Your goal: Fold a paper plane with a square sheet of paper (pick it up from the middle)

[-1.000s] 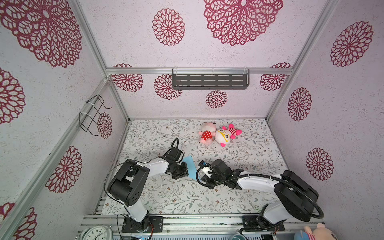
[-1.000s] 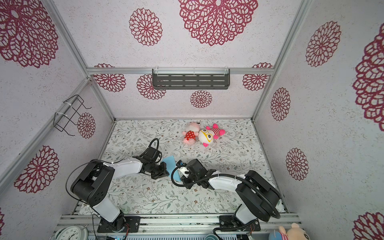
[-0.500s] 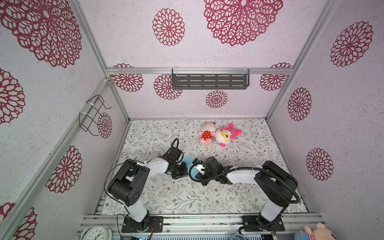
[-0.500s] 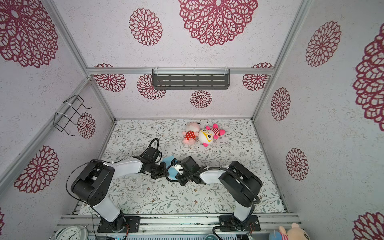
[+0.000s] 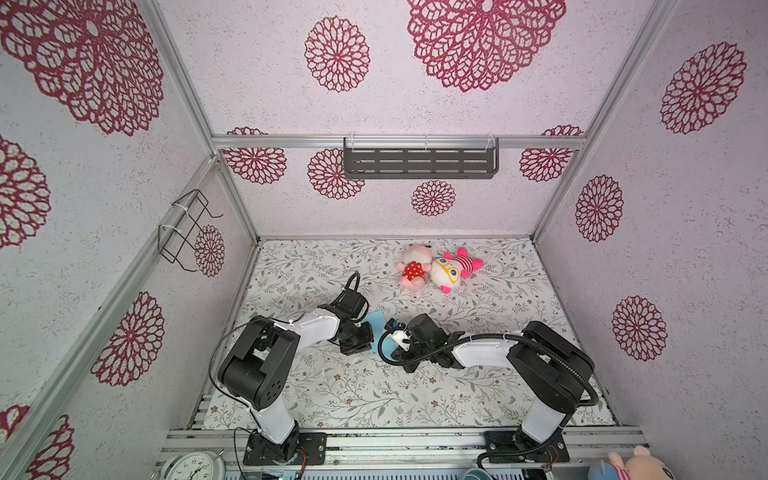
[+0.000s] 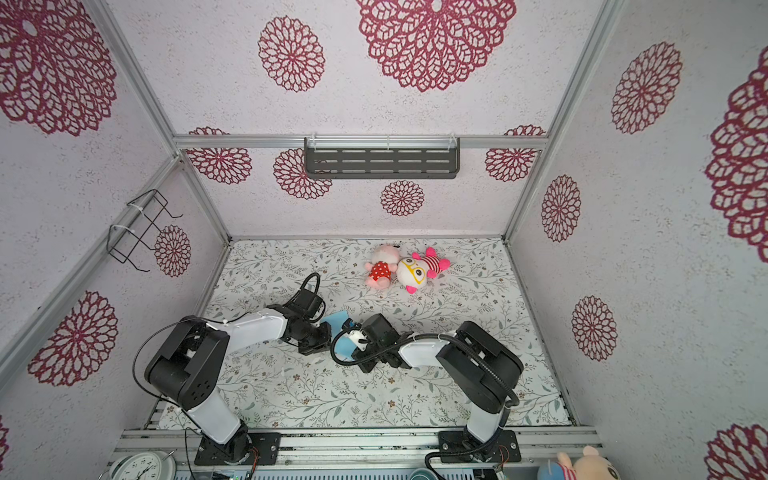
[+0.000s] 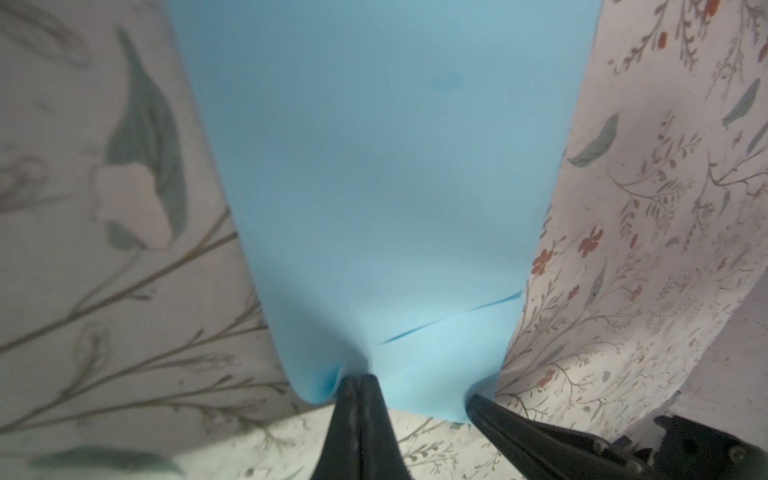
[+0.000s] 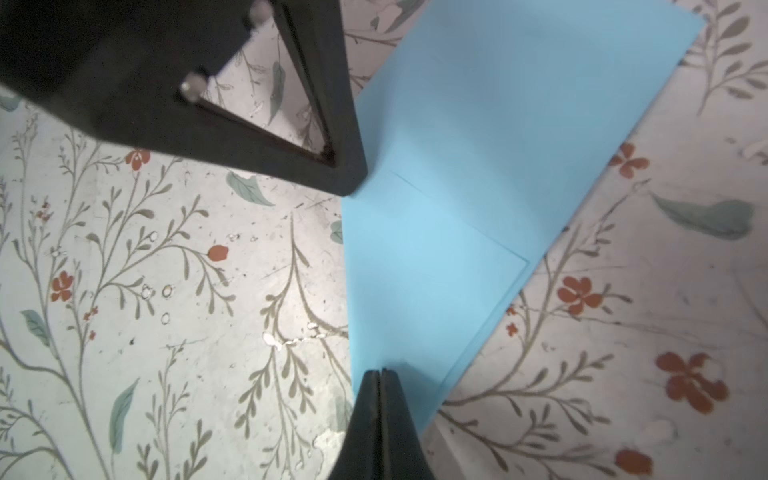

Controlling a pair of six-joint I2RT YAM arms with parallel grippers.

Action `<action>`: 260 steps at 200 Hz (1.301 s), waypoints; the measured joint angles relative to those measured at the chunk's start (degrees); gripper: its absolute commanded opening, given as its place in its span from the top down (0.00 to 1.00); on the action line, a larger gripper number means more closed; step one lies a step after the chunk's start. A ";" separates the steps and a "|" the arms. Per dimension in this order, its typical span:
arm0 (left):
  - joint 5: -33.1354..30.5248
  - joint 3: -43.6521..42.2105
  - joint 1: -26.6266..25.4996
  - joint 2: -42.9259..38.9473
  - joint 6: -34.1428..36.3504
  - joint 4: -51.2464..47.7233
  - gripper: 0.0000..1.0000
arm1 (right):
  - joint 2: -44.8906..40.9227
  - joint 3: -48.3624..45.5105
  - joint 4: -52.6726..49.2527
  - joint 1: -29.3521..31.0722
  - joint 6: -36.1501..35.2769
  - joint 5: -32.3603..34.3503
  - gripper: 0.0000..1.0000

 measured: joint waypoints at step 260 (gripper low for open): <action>-8.48 -9.03 6.23 -18.21 -3.06 5.33 0.18 | -5.92 1.18 3.69 -1.05 12.61 1.53 0.53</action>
